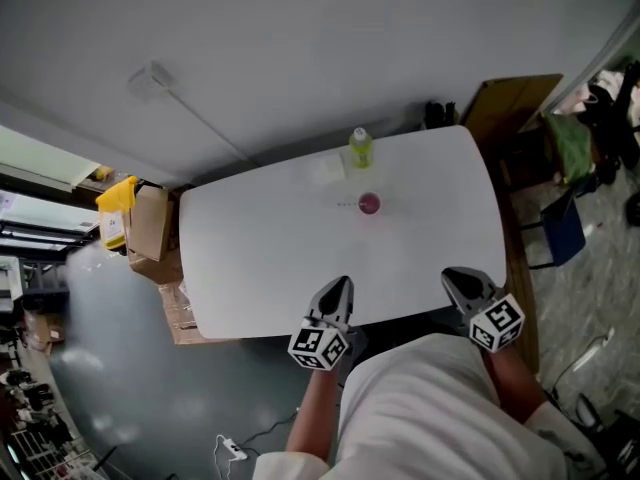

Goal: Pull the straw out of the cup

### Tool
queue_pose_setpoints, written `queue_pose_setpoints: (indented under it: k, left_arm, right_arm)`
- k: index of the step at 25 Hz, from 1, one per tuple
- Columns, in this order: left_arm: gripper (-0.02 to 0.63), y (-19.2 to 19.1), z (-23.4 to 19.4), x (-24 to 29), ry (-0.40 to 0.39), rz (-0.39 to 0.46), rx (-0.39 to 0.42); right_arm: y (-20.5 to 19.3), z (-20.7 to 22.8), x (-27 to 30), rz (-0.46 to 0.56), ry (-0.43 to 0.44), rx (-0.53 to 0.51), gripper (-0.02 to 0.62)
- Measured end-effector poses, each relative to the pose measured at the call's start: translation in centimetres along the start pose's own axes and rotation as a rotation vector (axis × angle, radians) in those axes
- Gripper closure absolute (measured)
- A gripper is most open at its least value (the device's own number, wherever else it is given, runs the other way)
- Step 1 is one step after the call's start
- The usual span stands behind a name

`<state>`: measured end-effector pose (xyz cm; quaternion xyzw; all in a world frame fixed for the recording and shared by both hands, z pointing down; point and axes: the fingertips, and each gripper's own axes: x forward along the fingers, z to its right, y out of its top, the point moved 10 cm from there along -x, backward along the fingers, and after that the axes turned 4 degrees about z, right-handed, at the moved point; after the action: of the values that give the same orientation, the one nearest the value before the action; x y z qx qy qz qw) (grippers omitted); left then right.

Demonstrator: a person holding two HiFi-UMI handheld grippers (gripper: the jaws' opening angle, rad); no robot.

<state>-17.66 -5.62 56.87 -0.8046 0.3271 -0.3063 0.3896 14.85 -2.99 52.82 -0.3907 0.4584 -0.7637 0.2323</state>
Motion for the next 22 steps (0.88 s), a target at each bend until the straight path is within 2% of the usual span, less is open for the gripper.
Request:
queue_pose_setpoints:
  k: [5,8,15,22]
  left_arm:
    - [0.603,0.0,-2.8,4.4,0.071,0.019,-0.073]
    - [0.568,-0.4,-4.9,6.9,0.123,0.01,-0.112]
    - [0.545,-1.7,-8.1,11.8,0.199,-0.032,-0.137]
    - [0.509,-3.2,-10.2,15.6,0.267,-0.07,-0.208]
  right_arm:
    - [0.3,3.0,2.1,-0.029,0.036,0.022,0.552]
    - [0.5,4.2,3.4,-0.065,0.057,0.032,0.552]
    - [-0.2,6.1,5.7,-0.111,0.101,0.053,0.552]
    - [-0.6,7.6,6.4,-0.138,0.113,0.069,0.552]
